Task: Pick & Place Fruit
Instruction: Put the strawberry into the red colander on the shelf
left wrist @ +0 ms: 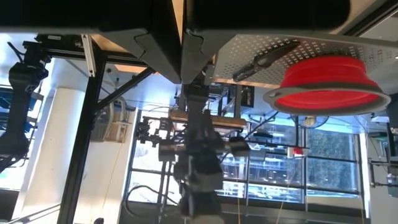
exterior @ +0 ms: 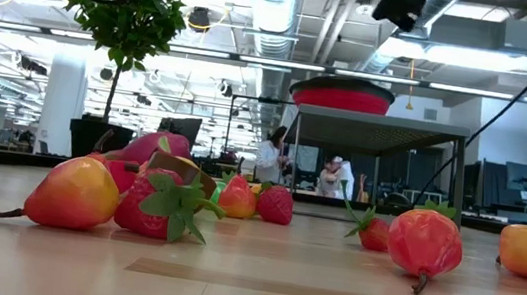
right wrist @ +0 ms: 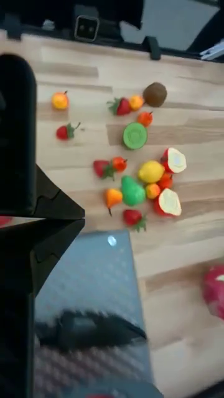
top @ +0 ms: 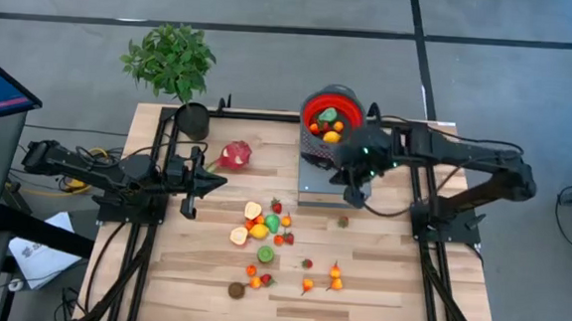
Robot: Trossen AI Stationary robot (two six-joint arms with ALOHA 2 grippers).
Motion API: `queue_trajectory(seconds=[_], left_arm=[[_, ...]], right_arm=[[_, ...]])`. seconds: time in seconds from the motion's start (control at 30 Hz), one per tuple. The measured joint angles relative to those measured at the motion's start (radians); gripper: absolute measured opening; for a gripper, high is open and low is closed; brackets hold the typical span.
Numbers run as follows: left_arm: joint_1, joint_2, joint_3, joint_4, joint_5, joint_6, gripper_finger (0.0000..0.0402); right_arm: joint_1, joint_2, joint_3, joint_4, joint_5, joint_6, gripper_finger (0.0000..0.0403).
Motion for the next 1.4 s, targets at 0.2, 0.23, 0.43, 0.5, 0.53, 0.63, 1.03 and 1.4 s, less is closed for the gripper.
queue_trajectory(seconds=[0.2,0.23,0.43,0.5,0.53,0.63,1.03,1.4], left_arm=[[0.000,0.000,0.000,0.000,0.000,0.000,0.0003],[0.000,0.000,0.000,0.000,0.000,0.000,0.0003],[0.000,0.000,0.000,0.000,0.000,0.000,0.0003],[0.000,0.000,0.000,0.000,0.000,0.000,0.0003],[0.000,0.000,0.000,0.000,0.000,0.000,0.0003],[0.000,0.000,0.000,0.000,0.000,0.000,0.0003],[0.000,0.000,0.000,0.000,0.000,-0.001,0.0003],[0.000,0.000,0.000,0.000,0.000,-0.001,0.0003]], right_arm=[[0.144,-0.085,-0.128,0.022,0.141,0.237,0.0001],[0.174,-0.095,-0.140,0.022,0.166,0.276,0.0001],[0.363,-0.105,-0.164,0.016,0.309,0.488,0.0001],[0.421,-0.092,-0.164,0.018,0.345,0.547,0.0001],[0.449,-0.085,-0.164,0.014,0.361,0.577,0.0001],[0.525,-0.057,-0.164,0.006,0.406,0.669,0.0000],[0.706,0.134,-0.164,-0.041,0.514,0.968,0.0000],[0.789,0.297,-0.164,-0.086,0.513,1.288,0.0000]])
